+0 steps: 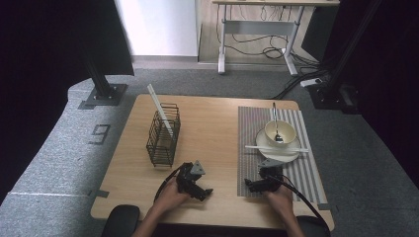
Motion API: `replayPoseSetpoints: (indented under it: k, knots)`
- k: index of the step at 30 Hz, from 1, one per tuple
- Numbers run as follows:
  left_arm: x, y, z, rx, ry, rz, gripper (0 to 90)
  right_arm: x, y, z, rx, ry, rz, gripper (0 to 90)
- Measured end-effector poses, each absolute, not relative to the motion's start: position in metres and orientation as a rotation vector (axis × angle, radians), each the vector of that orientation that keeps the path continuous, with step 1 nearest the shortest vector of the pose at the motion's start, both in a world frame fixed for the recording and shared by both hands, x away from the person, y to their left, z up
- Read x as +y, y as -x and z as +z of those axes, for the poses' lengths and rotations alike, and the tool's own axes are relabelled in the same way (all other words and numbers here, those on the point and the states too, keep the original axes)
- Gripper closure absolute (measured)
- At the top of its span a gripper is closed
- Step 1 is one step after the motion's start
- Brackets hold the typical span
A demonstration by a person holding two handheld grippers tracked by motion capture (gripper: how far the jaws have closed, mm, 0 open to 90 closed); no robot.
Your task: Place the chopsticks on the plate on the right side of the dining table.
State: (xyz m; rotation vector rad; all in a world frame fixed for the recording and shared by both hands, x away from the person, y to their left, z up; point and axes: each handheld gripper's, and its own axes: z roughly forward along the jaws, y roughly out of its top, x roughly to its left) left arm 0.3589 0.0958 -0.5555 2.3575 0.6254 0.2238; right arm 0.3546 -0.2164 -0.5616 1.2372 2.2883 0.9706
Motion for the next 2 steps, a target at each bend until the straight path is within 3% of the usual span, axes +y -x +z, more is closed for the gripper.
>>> replayPoseSetpoints:
  k: [2]
  knots:
    - [0.0957,-0.3590,-0.5555,0.626,-2.357,0.224,0.0,-0.2164,-0.3546,-0.5616,2.288,-1.237,0.971,0.0]
